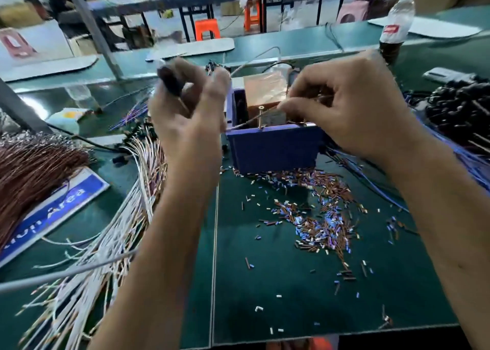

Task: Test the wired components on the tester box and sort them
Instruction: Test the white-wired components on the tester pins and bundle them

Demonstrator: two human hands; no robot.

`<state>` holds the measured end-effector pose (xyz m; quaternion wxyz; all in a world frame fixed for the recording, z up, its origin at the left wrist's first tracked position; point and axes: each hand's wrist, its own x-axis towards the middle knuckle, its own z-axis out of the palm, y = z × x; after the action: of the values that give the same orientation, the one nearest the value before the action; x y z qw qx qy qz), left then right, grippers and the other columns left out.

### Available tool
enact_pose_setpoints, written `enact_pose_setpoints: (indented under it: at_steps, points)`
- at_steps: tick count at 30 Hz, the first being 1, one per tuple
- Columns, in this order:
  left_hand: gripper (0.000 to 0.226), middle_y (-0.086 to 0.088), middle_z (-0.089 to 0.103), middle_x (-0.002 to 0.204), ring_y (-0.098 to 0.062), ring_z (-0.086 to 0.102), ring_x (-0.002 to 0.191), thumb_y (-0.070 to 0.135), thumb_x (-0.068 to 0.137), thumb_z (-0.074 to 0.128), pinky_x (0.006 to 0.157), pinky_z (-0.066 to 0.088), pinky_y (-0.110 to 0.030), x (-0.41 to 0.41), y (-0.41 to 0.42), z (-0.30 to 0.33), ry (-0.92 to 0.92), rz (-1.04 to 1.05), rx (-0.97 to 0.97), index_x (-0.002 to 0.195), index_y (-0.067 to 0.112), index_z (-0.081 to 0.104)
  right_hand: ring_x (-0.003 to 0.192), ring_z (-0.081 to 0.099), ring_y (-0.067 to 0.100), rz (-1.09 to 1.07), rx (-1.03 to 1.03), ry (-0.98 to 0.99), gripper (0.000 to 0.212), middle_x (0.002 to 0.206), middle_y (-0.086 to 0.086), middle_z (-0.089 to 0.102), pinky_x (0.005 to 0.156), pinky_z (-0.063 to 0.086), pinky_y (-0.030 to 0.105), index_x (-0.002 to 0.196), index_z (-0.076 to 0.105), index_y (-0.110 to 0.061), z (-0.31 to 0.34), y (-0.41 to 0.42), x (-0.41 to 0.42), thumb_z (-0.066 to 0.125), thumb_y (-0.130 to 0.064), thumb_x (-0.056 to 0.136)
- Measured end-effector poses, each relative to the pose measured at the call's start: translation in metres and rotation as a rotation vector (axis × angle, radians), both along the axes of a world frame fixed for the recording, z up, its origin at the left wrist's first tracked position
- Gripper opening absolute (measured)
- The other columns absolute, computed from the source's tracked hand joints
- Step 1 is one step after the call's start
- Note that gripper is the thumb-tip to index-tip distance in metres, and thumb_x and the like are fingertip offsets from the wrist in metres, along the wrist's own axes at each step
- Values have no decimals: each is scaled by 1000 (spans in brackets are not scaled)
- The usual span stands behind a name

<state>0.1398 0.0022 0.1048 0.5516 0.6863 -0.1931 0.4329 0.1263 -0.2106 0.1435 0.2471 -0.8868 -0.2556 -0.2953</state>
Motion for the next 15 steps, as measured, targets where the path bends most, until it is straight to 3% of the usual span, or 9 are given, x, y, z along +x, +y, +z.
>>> enact_pose_setpoints:
  at_steps: [2,5,9,12,15]
  points:
    - [23,13,47,66,-7,42,56,17,91,72,53,37,-24,-10,-19,-10,18,-2,248,78,19,54,76,69,23,-83,-80,10,28,82,1,76,72,54,41,92,78,-21,-15,-11,0,75,-49,91]
    - [9,-2,60,88,-25,59,76,9,84,71,62,50,-41,-10,-37,-41,103,-14,603,89,9,64,81,70,28,-125,-133,57,26,86,1,75,70,53,43,91,76,-21,-55,-12,-2,74,-46,92]
    - [21,-5,71,99,-33,68,90,7,82,68,75,55,-45,-1,-33,-71,210,-78,716,103,10,74,80,70,29,-58,-46,46,22,87,4,75,69,53,46,92,76,-9,-103,-11,-4,76,-31,95]
    - [21,-2,76,87,-28,71,80,15,83,69,71,56,-39,3,-31,-85,227,-117,762,102,15,76,78,69,24,-39,-1,-42,21,86,2,74,70,53,44,92,76,-9,-113,-10,-3,72,-29,98]
    - [7,7,73,74,-14,69,68,14,89,73,64,54,-32,6,-26,-97,261,-179,613,94,17,78,79,70,20,-24,52,-35,23,86,0,75,73,54,43,92,77,-10,-119,-8,-3,72,-31,99]
